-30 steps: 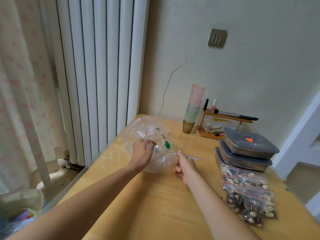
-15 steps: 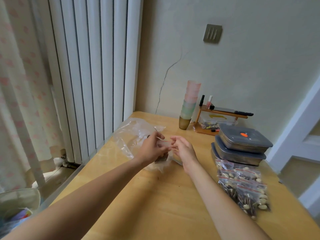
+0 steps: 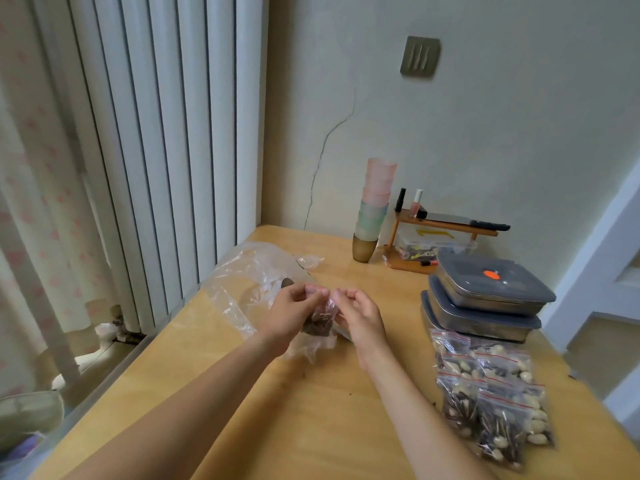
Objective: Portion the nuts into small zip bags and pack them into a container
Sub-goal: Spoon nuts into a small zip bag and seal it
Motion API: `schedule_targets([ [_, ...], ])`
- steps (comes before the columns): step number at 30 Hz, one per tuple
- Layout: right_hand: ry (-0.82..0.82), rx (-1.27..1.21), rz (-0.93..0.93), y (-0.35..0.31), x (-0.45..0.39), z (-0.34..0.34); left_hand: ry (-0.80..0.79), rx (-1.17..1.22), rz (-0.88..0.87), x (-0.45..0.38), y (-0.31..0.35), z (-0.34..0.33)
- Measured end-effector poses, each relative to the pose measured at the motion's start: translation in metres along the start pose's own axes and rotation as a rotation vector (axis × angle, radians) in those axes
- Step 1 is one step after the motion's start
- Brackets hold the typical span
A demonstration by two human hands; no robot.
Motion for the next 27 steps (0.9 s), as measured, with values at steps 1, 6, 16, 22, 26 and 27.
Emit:
schedule_targets([
  [1, 0.006, 0.007, 0.014, 0.003, -0.002, 0.000, 0.015, 0.004, 0.012, -0.001, -0.003, 0.001],
  [6, 0.062, -0.033, 0.034, 0.014, -0.011, 0.003, 0.075, 0.027, 0.004, 0.004, -0.006, -0.001],
  [16, 0.110, -0.051, 0.105, 0.019, -0.016, -0.001, 0.229, -0.009, -0.086, 0.011, -0.010, 0.012],
  [22, 0.122, -0.054, 0.127, 0.015, -0.014, 0.001, 0.306, 0.064, -0.052, 0.005, -0.018, 0.023],
  [26, 0.116, -0.047, 0.123, 0.015, -0.014, -0.001, 0.277, 0.068, -0.059, 0.004, -0.021, 0.026],
  [27, 0.114, -0.044, 0.120, 0.016, -0.014, -0.002, 0.277, 0.077, -0.054, 0.004, -0.023, 0.027],
])
Point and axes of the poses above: each hand's wrist, its own x-axis away from the middle knuckle, its own z-axis out of the back of the hand, y = z × x, the point moved 8 cm from there along -x, towards the middle knuckle, and after that the axes turned 11 degrees about -z, right-handed, at the moved point
